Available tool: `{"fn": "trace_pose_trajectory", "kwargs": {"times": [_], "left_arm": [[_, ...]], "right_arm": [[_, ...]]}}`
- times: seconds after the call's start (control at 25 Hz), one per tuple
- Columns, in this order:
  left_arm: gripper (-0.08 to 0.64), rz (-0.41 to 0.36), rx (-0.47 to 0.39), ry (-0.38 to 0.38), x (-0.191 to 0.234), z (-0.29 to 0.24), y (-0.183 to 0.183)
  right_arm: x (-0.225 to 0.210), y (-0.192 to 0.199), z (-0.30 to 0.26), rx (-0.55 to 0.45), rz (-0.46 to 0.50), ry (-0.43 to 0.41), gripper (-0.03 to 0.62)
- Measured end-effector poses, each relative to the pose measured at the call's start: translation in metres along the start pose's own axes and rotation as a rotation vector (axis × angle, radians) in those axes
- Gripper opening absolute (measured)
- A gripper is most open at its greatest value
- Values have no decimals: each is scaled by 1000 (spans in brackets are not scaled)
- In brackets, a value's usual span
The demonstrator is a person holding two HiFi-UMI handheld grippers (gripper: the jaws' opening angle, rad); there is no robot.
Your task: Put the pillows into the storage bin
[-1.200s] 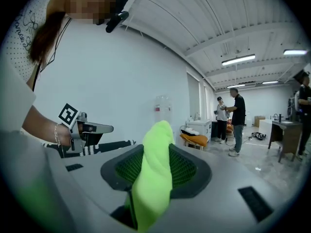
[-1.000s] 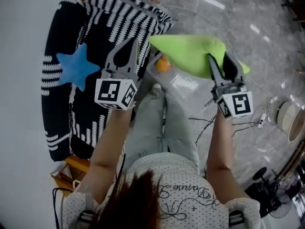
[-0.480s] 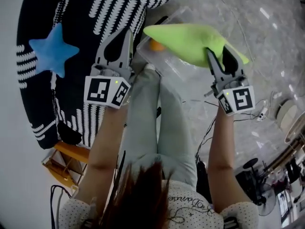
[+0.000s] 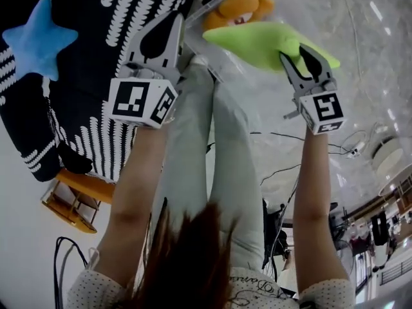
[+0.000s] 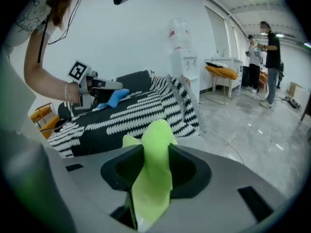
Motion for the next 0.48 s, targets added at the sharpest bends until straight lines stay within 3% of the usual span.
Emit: {"fn": "trace_pose_trajectory", "kwargs": {"times": [0.28,0.36,0.48], "left_arm": [[3,-2,65,-17,4,5,53],[5,3,72,-26,10,4,63],[5,9,81,-45,16,8,71]], "right_arm": [[10,75,-87,302,285,-167,164],[8,92,-115,369,312,-193,164],[0,113,-149,438,254,-190,165]]}}
Point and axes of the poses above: the fingertips, and each gripper's own axes: z backward along the fingers, x to its left, y out of its underside, the point moved 9 cm from there along z, backward along the fingers, and after that the axes turned 1 degree about x, right-handed, at the moved point
